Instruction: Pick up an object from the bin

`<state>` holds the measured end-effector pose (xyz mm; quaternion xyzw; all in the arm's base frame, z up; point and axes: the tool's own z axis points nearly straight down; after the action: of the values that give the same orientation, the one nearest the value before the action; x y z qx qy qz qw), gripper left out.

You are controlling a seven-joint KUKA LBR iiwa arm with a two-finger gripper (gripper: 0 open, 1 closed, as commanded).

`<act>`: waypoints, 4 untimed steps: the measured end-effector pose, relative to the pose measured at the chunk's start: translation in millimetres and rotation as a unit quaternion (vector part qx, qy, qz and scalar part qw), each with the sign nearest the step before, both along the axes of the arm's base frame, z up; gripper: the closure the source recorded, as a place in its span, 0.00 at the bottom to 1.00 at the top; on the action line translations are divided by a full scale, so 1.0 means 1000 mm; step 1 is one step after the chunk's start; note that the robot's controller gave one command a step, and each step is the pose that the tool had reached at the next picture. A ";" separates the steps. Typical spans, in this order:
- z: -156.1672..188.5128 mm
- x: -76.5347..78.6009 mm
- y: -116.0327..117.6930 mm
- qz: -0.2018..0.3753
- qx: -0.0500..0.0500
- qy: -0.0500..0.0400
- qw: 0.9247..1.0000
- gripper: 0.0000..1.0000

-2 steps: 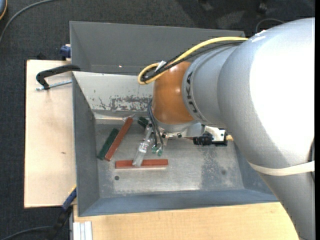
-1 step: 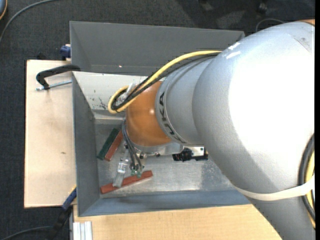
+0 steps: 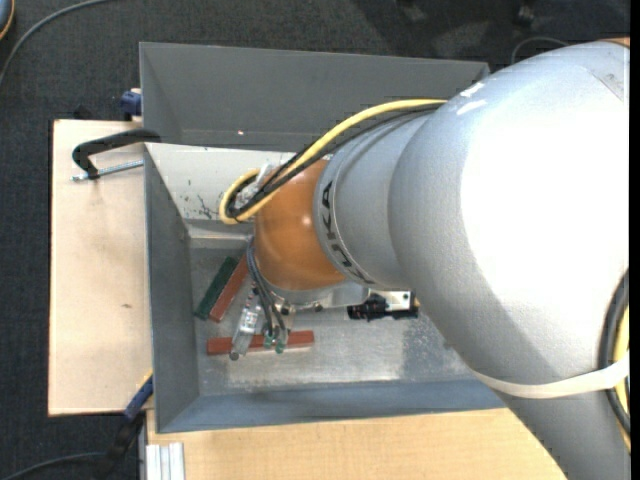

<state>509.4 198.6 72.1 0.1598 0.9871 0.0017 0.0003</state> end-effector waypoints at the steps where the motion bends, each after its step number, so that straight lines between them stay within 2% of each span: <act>1: 0.000 -0.011 0.007 -0.029 -0.001 -0.001 1.000 1.00; 2: 0.001 0.024 0.014 -0.064 0.000 -0.001 0.998 1.00; 3: 0.000 -0.004 -0.029 -0.072 -0.001 0.000 0.997 1.00; 4: 0.000 -0.004 0.026 -0.078 0.000 -0.003 0.997 1.00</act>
Offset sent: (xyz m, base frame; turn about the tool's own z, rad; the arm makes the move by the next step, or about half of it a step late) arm -0.0127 0.0059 -0.0021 0.0587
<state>505.1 224.9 71.7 0.2359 0.9718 0.0017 0.0032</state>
